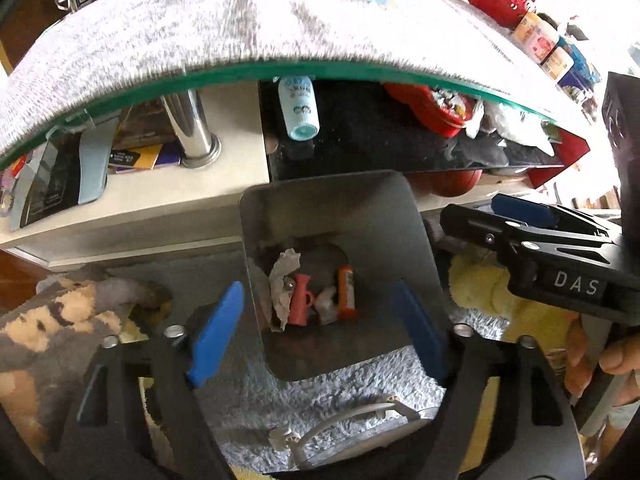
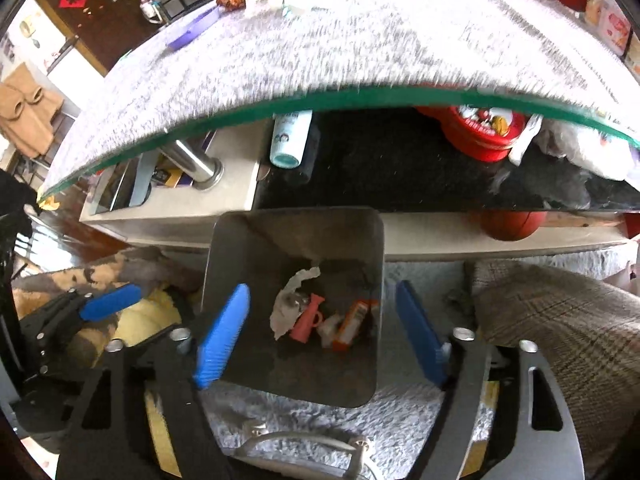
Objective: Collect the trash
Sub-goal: 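Lower both tools to the grey bin and open them to release the cup and tube, then grasp the purple dish with the left tool while the right tool grasps the blue face mask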
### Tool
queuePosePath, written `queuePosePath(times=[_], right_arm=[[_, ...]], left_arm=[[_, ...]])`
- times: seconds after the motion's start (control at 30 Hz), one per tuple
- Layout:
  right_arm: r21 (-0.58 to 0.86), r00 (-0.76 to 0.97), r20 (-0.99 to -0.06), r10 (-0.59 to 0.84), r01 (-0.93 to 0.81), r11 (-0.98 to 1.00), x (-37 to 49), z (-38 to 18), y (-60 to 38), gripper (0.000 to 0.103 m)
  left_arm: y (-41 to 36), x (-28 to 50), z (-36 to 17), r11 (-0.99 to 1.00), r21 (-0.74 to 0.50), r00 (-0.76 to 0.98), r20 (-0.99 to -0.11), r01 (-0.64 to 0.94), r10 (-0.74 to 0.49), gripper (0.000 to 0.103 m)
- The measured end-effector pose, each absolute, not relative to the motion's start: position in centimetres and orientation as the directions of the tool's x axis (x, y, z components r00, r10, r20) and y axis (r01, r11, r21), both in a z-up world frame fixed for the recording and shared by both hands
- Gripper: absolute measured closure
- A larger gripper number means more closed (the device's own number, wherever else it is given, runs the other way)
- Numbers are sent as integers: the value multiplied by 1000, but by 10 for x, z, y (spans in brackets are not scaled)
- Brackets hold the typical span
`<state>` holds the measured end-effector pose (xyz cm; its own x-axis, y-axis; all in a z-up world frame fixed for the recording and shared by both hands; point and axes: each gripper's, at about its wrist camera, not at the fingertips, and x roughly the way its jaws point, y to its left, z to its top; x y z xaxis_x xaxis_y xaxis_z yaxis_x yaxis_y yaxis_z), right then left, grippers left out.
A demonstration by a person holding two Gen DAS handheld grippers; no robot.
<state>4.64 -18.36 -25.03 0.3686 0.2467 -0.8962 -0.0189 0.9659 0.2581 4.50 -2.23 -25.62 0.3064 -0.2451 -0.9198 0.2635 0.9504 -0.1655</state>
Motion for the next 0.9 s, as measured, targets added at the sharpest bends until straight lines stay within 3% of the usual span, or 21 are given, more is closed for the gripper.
queuePosePath(times=[0.13, 0.53, 0.9], right_arm=[[261, 402, -882, 245, -17, 965, 51, -230, -190, 11], [212, 526, -822, 219, -74, 974, 82, -159, -199, 10], [158, 552, -815, 177, -83, 984, 139, -150, -201, 10]], left_arm=[[-21, 47, -237, 951, -160, 335, -909, 265, -247, 9], [-7, 71, -173, 957, -122, 427, -875, 264, -230, 8], [10, 132, -147, 969, -62, 473, -864, 241, -173, 8]])
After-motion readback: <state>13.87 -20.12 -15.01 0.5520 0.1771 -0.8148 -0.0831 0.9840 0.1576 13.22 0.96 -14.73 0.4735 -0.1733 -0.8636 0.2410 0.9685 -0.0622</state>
